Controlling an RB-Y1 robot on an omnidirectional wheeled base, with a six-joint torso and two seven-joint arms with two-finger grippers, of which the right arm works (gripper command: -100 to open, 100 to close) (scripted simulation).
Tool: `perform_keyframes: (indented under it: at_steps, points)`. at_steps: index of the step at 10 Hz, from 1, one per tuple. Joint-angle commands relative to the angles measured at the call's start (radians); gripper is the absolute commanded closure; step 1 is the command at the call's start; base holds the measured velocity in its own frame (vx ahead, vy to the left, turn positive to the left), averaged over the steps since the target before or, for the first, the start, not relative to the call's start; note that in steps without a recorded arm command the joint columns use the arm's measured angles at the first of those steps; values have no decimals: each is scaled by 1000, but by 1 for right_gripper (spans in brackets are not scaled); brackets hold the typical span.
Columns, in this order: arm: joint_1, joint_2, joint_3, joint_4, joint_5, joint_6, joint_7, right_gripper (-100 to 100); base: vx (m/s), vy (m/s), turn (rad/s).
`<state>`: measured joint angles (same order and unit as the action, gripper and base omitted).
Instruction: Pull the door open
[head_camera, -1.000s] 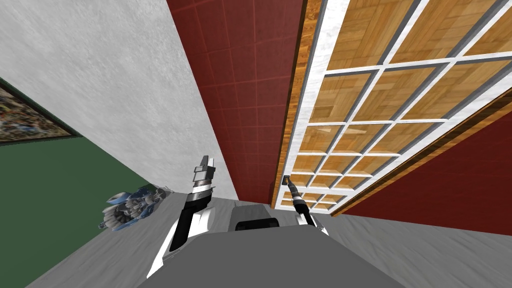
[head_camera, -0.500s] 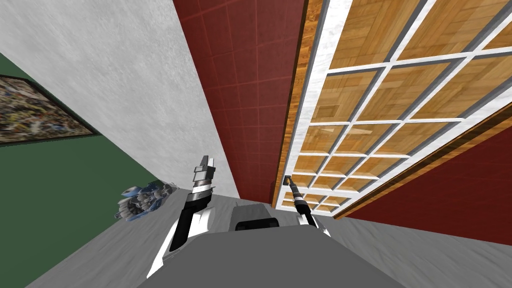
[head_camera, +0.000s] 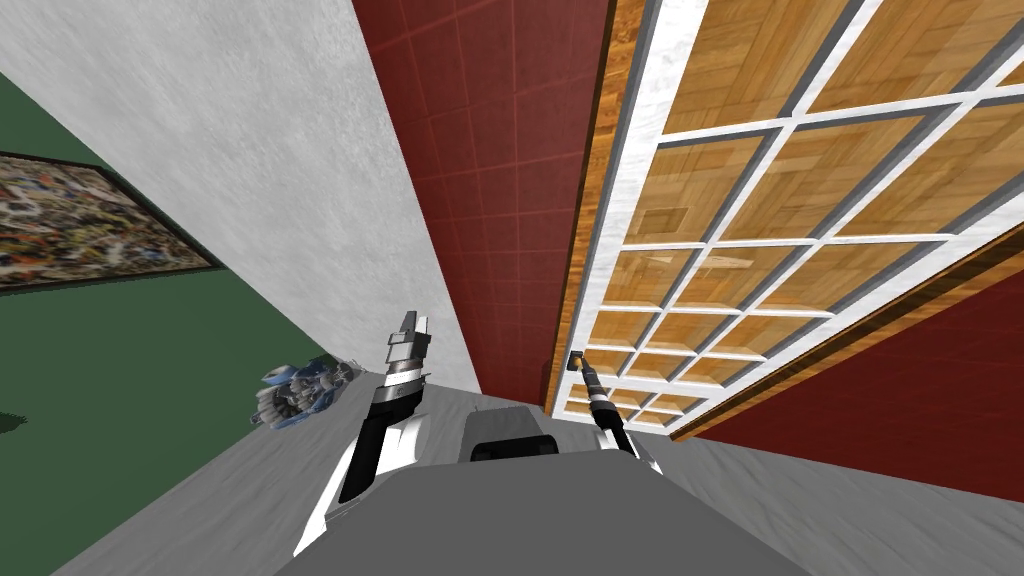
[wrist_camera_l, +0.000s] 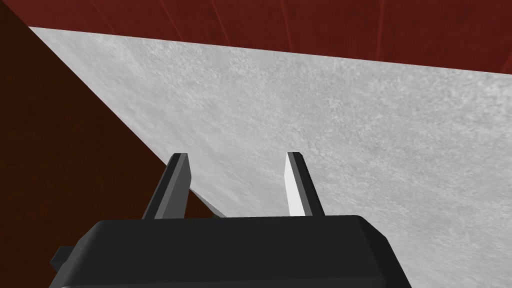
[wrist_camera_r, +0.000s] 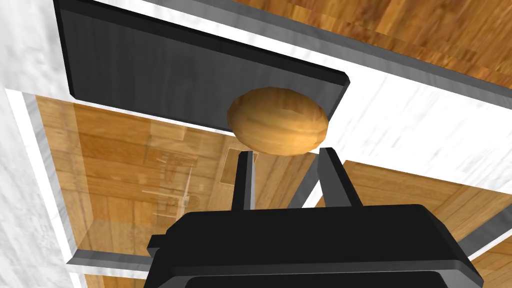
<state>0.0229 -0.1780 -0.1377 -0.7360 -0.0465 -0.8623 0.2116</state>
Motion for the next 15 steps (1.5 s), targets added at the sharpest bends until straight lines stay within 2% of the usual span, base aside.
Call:
perform_keyframes:
  at_steps: [1,5,6,7,8,9,11,12,15]
  points:
    - [-24,16,23,46,7,-24,-14,100,-13,1,11]
    - [-16,8,31,39,-38,-22,-132,100,-35,-11,82]
    - [-16,8,31,39,-38,-22,-138,100,-33,-11,81]
    - [-14,6,34,37,-53,-21,-178,100,-37,-20,66]
    - [-14,6,34,37,-53,-21,-180,100,-32,-13,49]
    - [-11,3,36,35,-68,-21,-220,100,-35,-2,82]
    - [-11,3,36,35,-68,-21,-221,100,-18,-5,12]
    - [-9,0,39,33,-83,-20,-263,100,-27,-1,89]
    - [-3,-5,45,29,-113,-19,-337,100,-45,-11,98]
